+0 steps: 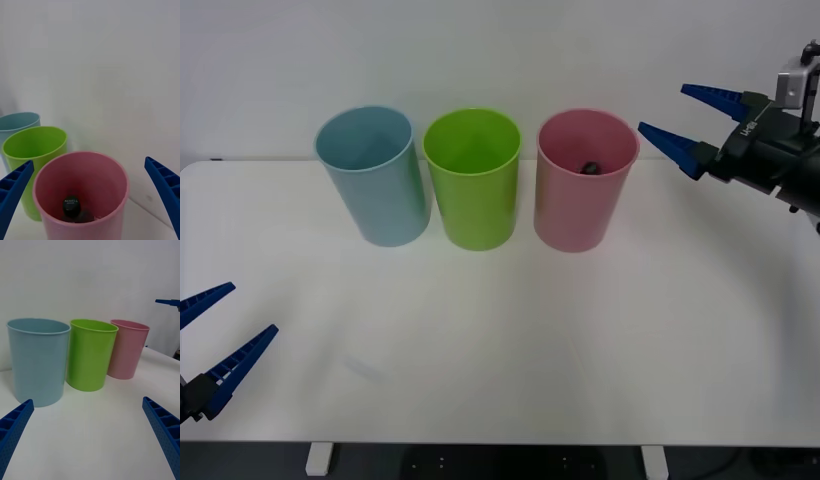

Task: Grasp the object on the table and drop it into the matching bin: aluminum can to the light blue bin, PET bottle to the pink bin.

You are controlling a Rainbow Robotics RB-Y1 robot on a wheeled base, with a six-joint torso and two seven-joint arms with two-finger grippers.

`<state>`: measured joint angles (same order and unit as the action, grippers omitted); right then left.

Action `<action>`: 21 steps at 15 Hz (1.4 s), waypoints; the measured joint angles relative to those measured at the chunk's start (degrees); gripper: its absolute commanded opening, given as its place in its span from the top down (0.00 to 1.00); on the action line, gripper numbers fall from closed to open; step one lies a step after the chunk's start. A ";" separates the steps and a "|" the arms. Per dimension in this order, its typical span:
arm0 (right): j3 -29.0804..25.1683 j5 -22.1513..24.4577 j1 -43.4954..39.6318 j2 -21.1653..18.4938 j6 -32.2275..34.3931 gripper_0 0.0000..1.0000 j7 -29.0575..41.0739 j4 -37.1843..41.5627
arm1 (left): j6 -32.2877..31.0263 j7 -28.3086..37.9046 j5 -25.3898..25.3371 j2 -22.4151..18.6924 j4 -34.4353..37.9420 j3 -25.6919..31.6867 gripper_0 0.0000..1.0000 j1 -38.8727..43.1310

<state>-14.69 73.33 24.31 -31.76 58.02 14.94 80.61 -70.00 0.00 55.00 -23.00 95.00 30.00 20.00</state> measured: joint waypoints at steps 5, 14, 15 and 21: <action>-1.69 -2.63 -8.83 -0.15 0.00 0.00 -1.46 6.75 | 0.00 0.00 0.00 0.00 0.00 0.00 0.00 0.00; -4.18 -5.97 -22.73 -0.04 2.46 0.00 -16.36 10.43 | 0.00 0.00 0.00 0.00 0.00 0.00 0.00 0.00; -4.81 -6.43 -24.39 0.00 3.49 0.00 -16.42 10.97 | 0.00 0.00 0.00 0.00 0.00 0.00 0.00 0.00; -8.21 -9.26 -33.56 -0.05 7.31 0.00 -16.30 13.84 | 0.00 0.00 0.00 0.00 0.00 0.00 0.00 0.00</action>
<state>-22.91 64.07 -9.25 -31.81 65.33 -1.36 94.46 -70.00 0.00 55.00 -23.00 95.00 30.00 20.00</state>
